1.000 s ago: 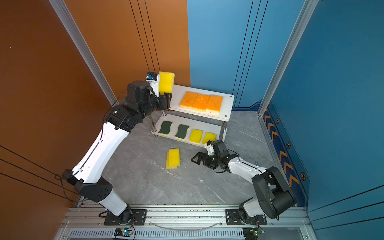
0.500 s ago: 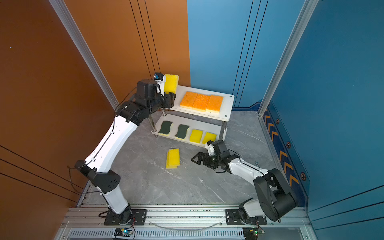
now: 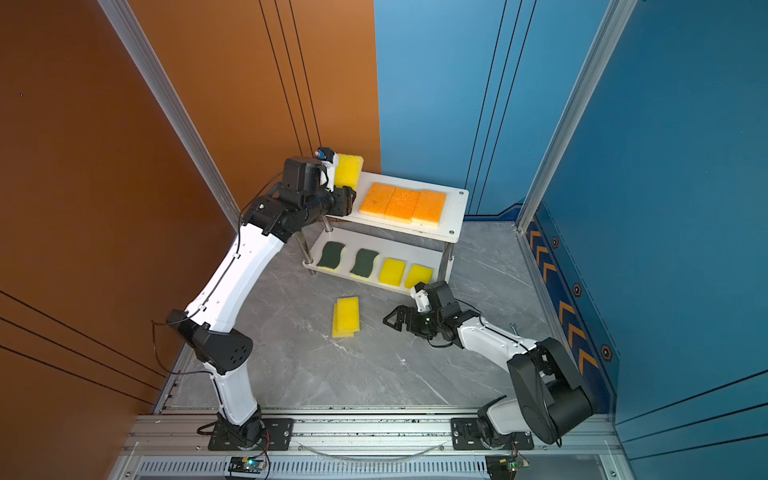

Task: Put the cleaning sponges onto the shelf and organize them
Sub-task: 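Lower the yellow sponge onto the top shelf beside the orange sponges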

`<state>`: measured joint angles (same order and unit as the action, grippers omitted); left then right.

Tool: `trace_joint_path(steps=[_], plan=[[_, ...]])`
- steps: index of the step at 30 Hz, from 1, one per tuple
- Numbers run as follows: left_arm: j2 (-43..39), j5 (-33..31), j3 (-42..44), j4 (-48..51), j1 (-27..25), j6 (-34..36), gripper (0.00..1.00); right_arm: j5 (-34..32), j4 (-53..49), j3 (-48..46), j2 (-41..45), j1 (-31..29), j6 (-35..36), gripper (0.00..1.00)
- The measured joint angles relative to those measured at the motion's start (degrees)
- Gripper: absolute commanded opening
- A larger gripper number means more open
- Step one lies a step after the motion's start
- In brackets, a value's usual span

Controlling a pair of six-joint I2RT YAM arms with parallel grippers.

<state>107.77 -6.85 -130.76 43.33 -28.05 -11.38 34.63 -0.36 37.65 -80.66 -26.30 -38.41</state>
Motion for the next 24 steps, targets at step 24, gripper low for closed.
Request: trace_joint_path(steps=[24], plan=[[1.77, 0.94, -0.20, 1.11, 0.00, -1.70, 0.65, -0.02, -0.02, -0.68, 0.74, 0.00, 0.00, 1.00]])
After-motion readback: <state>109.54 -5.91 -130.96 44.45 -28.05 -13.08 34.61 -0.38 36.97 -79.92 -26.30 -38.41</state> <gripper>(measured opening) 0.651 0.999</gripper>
